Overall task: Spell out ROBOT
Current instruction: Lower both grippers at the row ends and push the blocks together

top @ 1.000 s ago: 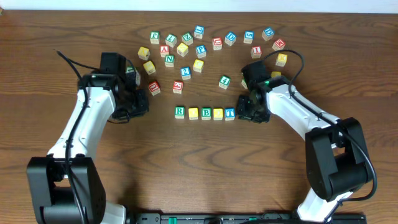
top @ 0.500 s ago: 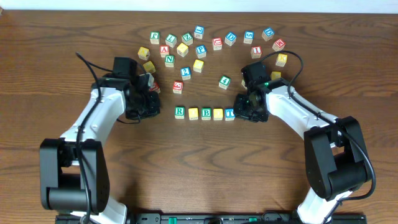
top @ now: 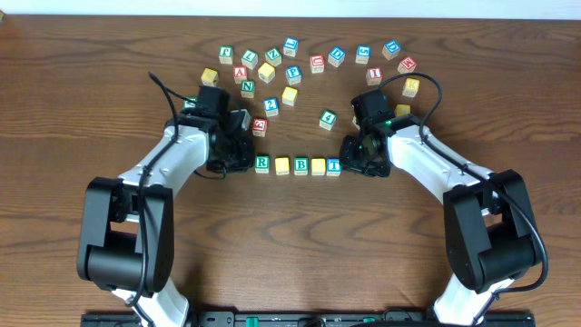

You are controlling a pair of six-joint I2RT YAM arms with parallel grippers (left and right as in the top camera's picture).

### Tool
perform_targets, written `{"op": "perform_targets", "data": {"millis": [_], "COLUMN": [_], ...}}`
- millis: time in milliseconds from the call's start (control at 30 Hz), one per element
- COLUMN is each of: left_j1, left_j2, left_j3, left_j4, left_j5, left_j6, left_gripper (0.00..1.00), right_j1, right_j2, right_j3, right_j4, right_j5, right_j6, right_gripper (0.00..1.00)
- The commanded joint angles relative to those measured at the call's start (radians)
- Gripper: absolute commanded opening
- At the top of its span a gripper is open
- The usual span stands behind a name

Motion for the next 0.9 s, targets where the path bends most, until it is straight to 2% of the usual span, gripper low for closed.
{"op": "perform_targets", "data": {"millis": [0,867], "left_j1": [-0.012,-0.058], "left_j2": [0.01,0.056], "left_j3": [-0.01,-0.01], "left_j4": [0.012,0.041], "left_j5": [0.015,0.019], "left_j6": [0.017,0.02], "left_gripper": [0.08,0.08], "right_j1": [0.013,0.043], "right_j2": [0.008,0.008], "right_j3": [-0.006,-0.006], "right_j4": [0.002,0.064], "right_j5": [-0.003,-0.006], "right_j6": [0.013,0.014], "right_gripper": [0.29,0.29]}}
